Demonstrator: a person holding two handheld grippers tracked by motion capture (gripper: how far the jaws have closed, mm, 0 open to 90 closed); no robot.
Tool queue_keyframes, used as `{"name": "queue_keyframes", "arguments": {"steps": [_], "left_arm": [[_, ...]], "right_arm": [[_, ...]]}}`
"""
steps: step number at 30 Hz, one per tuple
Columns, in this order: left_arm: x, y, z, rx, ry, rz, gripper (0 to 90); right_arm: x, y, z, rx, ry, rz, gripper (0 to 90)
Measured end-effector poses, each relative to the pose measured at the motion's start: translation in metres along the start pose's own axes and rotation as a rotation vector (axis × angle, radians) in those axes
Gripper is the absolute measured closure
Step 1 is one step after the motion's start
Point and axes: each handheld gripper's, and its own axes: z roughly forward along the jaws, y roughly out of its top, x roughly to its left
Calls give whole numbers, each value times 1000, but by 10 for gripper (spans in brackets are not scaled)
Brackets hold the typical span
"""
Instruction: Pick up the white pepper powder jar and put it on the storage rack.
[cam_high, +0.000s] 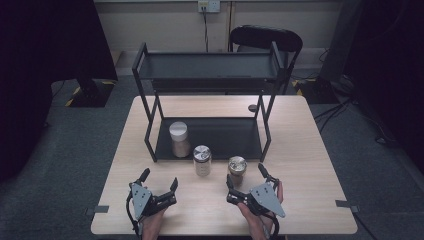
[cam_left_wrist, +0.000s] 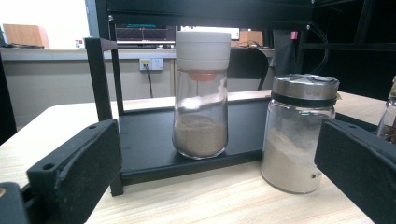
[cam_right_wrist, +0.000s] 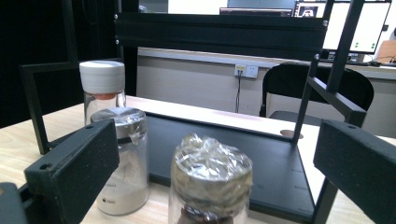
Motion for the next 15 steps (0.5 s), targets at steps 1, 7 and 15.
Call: {"name": "queue_keyframes", "arguments": {"steps": [1,7,15], "left_arm": [[0,0,0,0,0,-1,0],[1,0,0,0,-4,-1,0],[0,0,0,-1,-2,1,0]], "right_arm": [[1,2,1,-2,3,-1,0],[6,9,6,-10,16,-9,0],[13,16,13,-4,31,-7,0]]}}
